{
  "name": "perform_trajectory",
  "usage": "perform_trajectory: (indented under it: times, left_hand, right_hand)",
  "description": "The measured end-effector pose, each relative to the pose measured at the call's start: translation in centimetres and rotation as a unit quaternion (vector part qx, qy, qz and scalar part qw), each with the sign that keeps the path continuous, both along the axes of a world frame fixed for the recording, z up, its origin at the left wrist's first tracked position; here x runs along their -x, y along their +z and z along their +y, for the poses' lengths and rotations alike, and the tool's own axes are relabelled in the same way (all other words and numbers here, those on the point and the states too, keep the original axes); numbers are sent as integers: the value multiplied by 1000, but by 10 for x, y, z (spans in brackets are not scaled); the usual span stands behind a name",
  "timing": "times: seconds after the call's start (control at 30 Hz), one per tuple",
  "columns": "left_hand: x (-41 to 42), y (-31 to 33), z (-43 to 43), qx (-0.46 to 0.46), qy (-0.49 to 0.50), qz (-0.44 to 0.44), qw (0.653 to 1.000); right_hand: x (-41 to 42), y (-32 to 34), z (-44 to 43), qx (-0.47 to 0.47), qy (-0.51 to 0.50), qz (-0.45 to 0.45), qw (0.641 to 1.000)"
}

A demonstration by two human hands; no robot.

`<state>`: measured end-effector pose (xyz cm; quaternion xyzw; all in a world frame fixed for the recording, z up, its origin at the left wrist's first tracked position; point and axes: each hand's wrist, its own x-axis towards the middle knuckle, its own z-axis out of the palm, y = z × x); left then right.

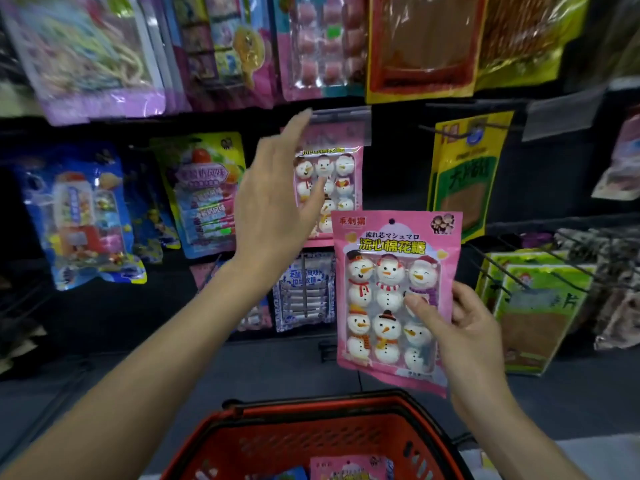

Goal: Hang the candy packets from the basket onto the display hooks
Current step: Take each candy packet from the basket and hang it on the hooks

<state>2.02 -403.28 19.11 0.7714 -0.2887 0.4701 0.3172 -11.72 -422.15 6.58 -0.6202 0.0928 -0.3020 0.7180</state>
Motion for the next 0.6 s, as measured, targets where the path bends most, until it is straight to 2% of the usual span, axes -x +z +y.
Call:
perform_trajectory:
  times: [0.13,0.3,0.43,0.5,0.6]
  left_hand:
    - [-12,26,-5,-26,42,-116,992]
    - [-18,31,9,-94,66,-193,975]
    - [-12,39,14,-61,17,-139,988]
    - [-9,45,13,1,-40,-73,997]
    - [-10,55,9,113,-101,2,988]
  right_hand:
    - [-5,0,-3,-5,-13,0,1000]
    - [-9,-1,-3,7,-28,-7,1000]
    - [-15,2,2,21,-19,-15,999]
    - [-19,7,5,31,-6,-25,999]
    - [-31,18,9,53,2,-44,998]
